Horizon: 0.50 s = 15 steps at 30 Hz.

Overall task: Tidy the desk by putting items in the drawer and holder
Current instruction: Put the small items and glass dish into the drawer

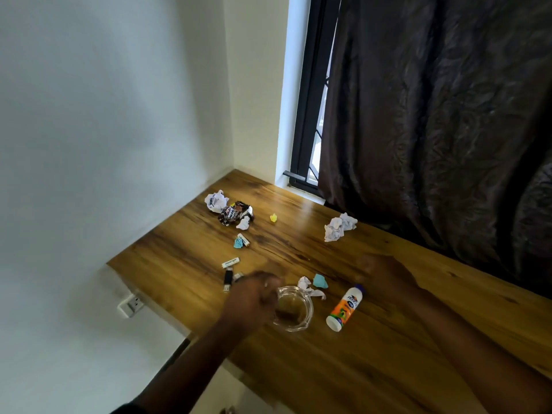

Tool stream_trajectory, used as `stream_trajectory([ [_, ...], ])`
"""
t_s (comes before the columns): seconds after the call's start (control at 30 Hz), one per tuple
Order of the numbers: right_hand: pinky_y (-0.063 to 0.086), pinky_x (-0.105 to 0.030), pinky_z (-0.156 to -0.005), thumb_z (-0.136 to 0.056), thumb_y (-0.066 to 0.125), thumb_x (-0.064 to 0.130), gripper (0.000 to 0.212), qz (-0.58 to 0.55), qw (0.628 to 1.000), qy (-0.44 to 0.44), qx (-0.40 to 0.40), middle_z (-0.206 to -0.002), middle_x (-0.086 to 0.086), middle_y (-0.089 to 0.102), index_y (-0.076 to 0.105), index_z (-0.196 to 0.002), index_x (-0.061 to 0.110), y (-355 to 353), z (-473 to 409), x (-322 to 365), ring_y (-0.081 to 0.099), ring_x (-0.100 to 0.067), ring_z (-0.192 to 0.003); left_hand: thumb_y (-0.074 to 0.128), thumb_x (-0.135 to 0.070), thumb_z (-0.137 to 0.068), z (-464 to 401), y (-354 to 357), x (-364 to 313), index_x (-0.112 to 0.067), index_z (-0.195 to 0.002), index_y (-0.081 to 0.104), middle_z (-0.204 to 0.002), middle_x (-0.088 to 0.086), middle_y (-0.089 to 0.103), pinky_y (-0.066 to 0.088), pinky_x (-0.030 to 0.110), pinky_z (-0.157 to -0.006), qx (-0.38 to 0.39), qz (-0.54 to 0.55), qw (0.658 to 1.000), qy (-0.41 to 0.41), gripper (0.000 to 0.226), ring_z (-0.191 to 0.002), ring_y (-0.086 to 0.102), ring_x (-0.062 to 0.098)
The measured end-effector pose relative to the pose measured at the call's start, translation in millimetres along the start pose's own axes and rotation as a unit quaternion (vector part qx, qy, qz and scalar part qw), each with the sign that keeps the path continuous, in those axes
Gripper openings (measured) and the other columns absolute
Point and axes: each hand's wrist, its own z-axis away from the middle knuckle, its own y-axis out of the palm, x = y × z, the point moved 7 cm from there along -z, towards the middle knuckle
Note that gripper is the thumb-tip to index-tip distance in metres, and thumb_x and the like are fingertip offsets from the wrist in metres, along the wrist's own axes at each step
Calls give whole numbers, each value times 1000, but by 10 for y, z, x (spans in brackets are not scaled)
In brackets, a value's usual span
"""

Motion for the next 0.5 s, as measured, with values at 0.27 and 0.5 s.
stream_trajectory([
  [0.27, 56, -36, -87, -77, 70, 34, 41, -59, 985, -161, 25, -119, 4, 70, 70, -118, 30, 556, -497, 1770, 66, -19, -107, 73, -30, -88, -702, -608, 1023, -26, -114, 71, -119, -4, 68, 46, 29, -80, -13, -64, 985, -163, 27, -98, 62, 15],
  [0.5, 52, -33, -78, -84, 72, 24, 30, 128, 966, -222, 39, -114, 3, 64, 62, -111, 32, 1045, -705, 2234, 61, -20, -104, 78, -41, -76, -1052, -576, 1401, -31, -108, 75, -109, -12, 71, 54, 32, -85, 62, -84, 982, -158, 34, -99, 66, 15],
])
